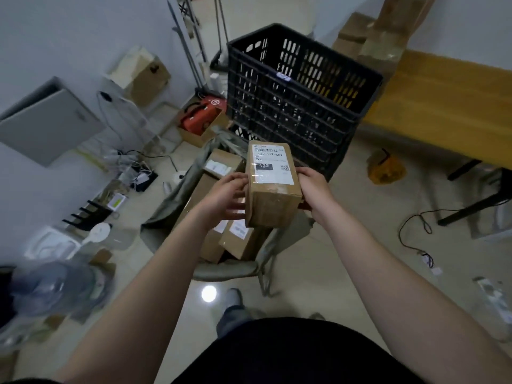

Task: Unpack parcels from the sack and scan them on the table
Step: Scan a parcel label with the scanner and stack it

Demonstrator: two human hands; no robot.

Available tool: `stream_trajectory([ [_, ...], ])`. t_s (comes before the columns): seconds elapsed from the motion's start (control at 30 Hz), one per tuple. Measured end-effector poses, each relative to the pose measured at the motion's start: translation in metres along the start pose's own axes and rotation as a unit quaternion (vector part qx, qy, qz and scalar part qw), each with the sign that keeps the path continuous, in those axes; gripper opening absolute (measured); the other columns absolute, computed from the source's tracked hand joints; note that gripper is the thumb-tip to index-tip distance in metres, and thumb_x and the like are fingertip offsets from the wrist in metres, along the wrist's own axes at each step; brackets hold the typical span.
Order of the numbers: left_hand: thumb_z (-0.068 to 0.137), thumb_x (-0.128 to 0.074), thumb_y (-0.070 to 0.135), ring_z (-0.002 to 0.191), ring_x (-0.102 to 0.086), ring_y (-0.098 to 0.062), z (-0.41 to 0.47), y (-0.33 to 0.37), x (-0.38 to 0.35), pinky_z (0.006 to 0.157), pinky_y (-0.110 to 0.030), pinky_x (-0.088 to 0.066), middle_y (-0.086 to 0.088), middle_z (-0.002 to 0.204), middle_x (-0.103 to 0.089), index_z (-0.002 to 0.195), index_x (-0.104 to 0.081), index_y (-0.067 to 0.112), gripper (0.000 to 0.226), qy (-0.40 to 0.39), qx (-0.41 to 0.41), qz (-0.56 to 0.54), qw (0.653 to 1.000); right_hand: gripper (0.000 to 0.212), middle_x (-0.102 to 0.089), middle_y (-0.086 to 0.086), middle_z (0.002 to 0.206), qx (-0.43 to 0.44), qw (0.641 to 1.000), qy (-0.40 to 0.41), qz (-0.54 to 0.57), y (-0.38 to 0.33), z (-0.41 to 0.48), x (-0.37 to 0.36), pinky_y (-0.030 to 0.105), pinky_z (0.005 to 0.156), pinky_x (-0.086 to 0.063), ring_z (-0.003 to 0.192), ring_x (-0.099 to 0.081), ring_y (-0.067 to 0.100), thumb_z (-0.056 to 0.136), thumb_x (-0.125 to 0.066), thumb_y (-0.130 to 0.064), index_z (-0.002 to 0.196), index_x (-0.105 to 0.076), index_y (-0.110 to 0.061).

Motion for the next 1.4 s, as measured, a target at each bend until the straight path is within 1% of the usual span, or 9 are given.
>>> stream_trajectory([
  [0.07, 0.102, -0.057, 0.041, 0.092, -0.073, -0.031, 0.007, -0.014, 0.045, 0.071, -0.039, -0.06, -0.008, 0.112, -0.074, 0.119, -0.064, 0.031, 0.021, 0.0, 0.017, 0.012, 1.0, 0.025, -0.078, -0.002, 0.105, -0.028, 1.0, -0.009, 0.003, 0.011, 0.005, -0.048, 0.04, 0.088, -0.06, 0.097, -0.073, 0.021, 0.101, -0.056, -0.029, 0.121, -0.07, -0.029],
  [0.23, 0.099, -0.059, 0.053, 0.092, -0.07, -0.025, 0.038, -0.045, 0.142, 0.076, -0.034, -0.056, -0.009, 0.111, -0.068, 0.104, -0.066, 0.042, 0.014, -0.005, 0.078, 0.034, 0.996, 0.026, -0.077, 0.008, 0.091, -0.119, 0.992, -0.029, 0.009, 0.036, 0.017, -0.15, 0.04, 0.068, -0.059, 0.076, -0.073, 0.027, 0.103, -0.046, -0.03, 0.113, -0.07, -0.029],
  [0.5, 0.094, -0.056, 0.067, 0.062, -0.058, -0.015, 0.09, -0.089, 0.196, 0.063, -0.029, -0.049, 0.002, 0.081, -0.066, 0.099, -0.071, 0.021, 0.049, -0.058, 0.181, 0.094, 0.977, 0.021, -0.074, 0.007, 0.093, -0.278, 0.96, -0.016, -0.024, 0.09, 0.029, -0.214, 0.037, 0.069, -0.058, 0.067, -0.071, 0.028, 0.098, -0.043, -0.021, 0.106, -0.062, -0.015],
  [0.73, 0.097, -0.064, 0.049, 0.104, -0.068, -0.03, 0.122, -0.116, 0.199, 0.076, -0.038, -0.058, -0.01, 0.123, -0.068, 0.123, -0.064, 0.016, 0.042, -0.091, 0.17, 0.172, 0.966, 0.017, -0.06, -0.005, 0.092, -0.337, 0.939, -0.042, -0.045, 0.129, 0.04, -0.237, 0.035, 0.06, -0.057, 0.076, -0.075, 0.026, 0.1, -0.054, -0.028, 0.115, -0.05, -0.02],
  [0.93, 0.1, -0.062, 0.043, 0.102, -0.071, -0.031, 0.13, -0.148, 0.203, 0.075, -0.041, -0.06, -0.009, 0.133, -0.065, 0.143, -0.052, 0.018, 0.05, -0.134, 0.231, 0.254, 0.929, 0.027, -0.071, 0.005, 0.112, -0.362, 0.916, -0.104, -0.136, 0.144, 0.046, -0.253, 0.036, 0.071, -0.061, 0.081, -0.076, 0.027, 0.099, -0.049, -0.023, 0.123, -0.055, -0.012],
  [1.03, 0.104, -0.056, 0.043, 0.112, -0.067, -0.031, 0.127, -0.161, 0.199, 0.093, -0.047, -0.058, -0.01, 0.136, -0.063, 0.143, -0.052, 0.016, 0.048, -0.144, 0.281, 0.248, 0.916, 0.029, -0.064, 0.01, 0.12, -0.343, 0.9, -0.128, -0.236, 0.142, 0.048, -0.251, 0.034, 0.064, -0.06, 0.09, -0.069, 0.026, 0.1, -0.051, -0.027, 0.125, -0.054, -0.012],
  [1.17, 0.1, -0.06, 0.042, 0.112, -0.058, -0.028, 0.132, -0.128, 0.184, 0.08, -0.042, -0.055, -0.003, 0.136, -0.057, 0.143, -0.05, 0.021, 0.048, -0.109, 0.211, 0.263, 0.935, 0.029, -0.067, 0.015, 0.099, -0.297, 0.915, -0.092, -0.256, 0.128, 0.052, -0.229, 0.036, 0.061, -0.059, 0.075, -0.064, 0.03, 0.098, -0.047, -0.013, 0.118, -0.067, -0.006],
  [1.27, 0.096, -0.061, 0.039, 0.1, -0.055, -0.024, 0.135, -0.082, 0.168, 0.072, -0.032, -0.044, -0.006, 0.126, -0.06, 0.137, -0.053, 0.016, 0.047, -0.061, 0.087, 0.369, 0.923, 0.036, -0.06, 0.006, 0.117, -0.227, 0.93, -0.083, -0.278, 0.102, 0.056, -0.197, 0.043, 0.081, -0.063, 0.098, -0.067, 0.033, 0.099, -0.052, -0.004, 0.128, -0.07, -0.014],
  [1.4, 0.093, -0.052, 0.022, 0.078, -0.057, -0.025, 0.132, -0.025, 0.124, 0.057, -0.031, -0.036, -0.003, 0.076, -0.057, 0.075, -0.057, 0.016, 0.019, -0.049, -0.019, 0.45, 0.891, 0.034, -0.065, 0.003, 0.105, -0.157, 0.95, -0.009, -0.271, 0.062, 0.056, -0.127, 0.03, 0.062, -0.056, 0.086, -0.065, 0.024, 0.095, -0.053, -0.005, 0.117, -0.073, -0.021],
])
Point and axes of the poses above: each hand's wrist, its own z-axis towards the middle knuckle, its own x-axis out of the back of the hand, y = z × x, the point moved 2 cm from there along z, towards the middle knuckle
